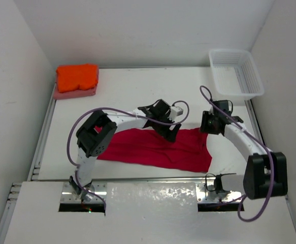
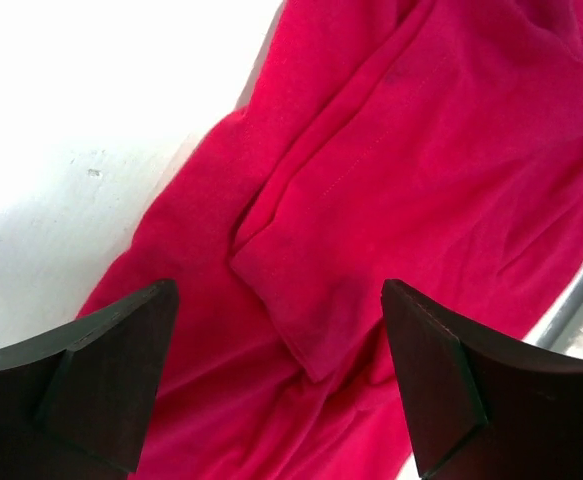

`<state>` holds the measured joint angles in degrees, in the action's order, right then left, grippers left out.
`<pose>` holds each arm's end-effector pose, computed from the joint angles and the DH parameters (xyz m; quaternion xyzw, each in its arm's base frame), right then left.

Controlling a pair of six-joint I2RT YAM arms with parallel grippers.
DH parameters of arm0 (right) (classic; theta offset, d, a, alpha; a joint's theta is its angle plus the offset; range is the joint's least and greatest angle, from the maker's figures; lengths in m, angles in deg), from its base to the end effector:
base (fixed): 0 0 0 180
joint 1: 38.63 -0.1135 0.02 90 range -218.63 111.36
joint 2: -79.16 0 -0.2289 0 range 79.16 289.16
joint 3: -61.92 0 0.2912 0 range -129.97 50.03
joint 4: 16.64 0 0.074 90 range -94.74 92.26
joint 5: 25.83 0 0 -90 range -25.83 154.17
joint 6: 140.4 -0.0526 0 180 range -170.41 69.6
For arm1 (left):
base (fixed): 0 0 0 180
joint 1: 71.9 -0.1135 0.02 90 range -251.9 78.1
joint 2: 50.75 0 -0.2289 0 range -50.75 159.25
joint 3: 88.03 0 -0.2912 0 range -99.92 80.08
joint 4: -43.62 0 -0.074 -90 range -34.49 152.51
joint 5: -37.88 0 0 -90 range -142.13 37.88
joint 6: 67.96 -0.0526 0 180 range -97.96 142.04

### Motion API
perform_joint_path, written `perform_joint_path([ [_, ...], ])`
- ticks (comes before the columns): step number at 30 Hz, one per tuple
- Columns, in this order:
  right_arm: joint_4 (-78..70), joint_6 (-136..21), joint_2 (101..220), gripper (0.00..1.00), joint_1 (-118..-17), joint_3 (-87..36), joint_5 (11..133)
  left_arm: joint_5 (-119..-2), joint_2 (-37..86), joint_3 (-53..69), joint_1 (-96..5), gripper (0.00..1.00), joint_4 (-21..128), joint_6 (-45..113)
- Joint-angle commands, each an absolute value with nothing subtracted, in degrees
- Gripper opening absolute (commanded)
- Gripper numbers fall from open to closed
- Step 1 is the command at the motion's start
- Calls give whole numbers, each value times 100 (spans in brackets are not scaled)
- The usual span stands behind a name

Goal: Fold and stack the t-shirts
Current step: Fold the other side of the tshirt into a rectangle

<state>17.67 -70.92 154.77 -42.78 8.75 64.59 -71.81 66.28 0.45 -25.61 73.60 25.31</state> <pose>0.3009 0.0222 0.1182 0.1354 0.9486 0.0646 0.2787 0.3029 -0.3425 0.0902 0.3922 0.8568 -0.2707 0.1969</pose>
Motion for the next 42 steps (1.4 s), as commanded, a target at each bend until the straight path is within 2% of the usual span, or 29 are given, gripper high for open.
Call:
perform_joint_path([
  [1, 2293, -7262, 14774, 39, -4294, 810, 6573, -7234, 6333, -429, -2619, 81, 7695, 2372],
  [3, 2216, -7500, 14509, 30, -4477, 1117, 6803, -7260, 6307, -605, -2628, 76, 7801, 2302],
  [5, 2250, -7860, 14376, 36, -4505, 1345, 6995, -7348, 6316, -666, -2628, 73, 7766, 2231],
  [6, 2233, -7914, 14402, 41, -4427, 1373, 7032, -7531, 6316, -701, -2628, 65, 7644, 1978],
  [7, 2059, -7880, 14471, 41, -4391, 1477, 7119, -7681, 6351, -728, -2619, 56, 7591, 1854],
  [8, 1822, -7862, 14533, 39, -4356, 1504, 7242, -7795, 6386, -772, -2619, 50, 7582, 1722],
  [9, 1437, -7844, 14638, 30, -4277, 1479, 7573, -7701, 6456, -868, -2619, 30, 7677, 1643],
  [10, 1355, -7809, 14822, 28, -4250, 1383, 7768, -7674, 6474, -869, -2698, 20, 7739, 1651],
  [11, 1432, -7687, 15328, 27, -4224, 1016, 7909, -7743, 6457, -834, -2768, 16, 7809, 1668],
  [14, 1890, -7326, 15974, 28, -4206, 591, 7946, -8095, 6281, -404, -2979, 21, 7714, 1844],
  [15, 1777, -7317, 16106, 29, -4206, 634, 7807, -8034, 6211, -342, -2980, 28, 7739, 1783],
  [20, 1952, -7220, 16134, 38, -4206, 643, 7190, -8262, 6175, -166, -2918, 34, 7634, 1800],
  [25, 1776, -7325, 16431, 33, -4206, 661, 7436, -8684, 6289, -87, -2804, 35, 7520, 1949],
  [33, 1372, -7431, 16678, 32, -4206, 845, 7480, -8675, 6316, 344, -2751, 41, 7274, 2046],
  [35, 1187, -7457, 16704, 27, -4206, 811, 7480, -8570, 6377, 414, -2708, 44, 7230, 2046],
  [38, 1073, -7379, 16731, 9, -4198, 688, 7480, -8176, 6447, 598, -2690, 44, 7107, 2064],
  [41, 1142, -7238, 16626, 0, -4206, 661, 7428, -7981, 6448, 678, -2690, 44, 7089, 2020],
  [42, 1186, -7186, 16565, 0, -4198, 670, 7384, -7920, 6448, 678, -2698, 44, 7098, 2020],
])
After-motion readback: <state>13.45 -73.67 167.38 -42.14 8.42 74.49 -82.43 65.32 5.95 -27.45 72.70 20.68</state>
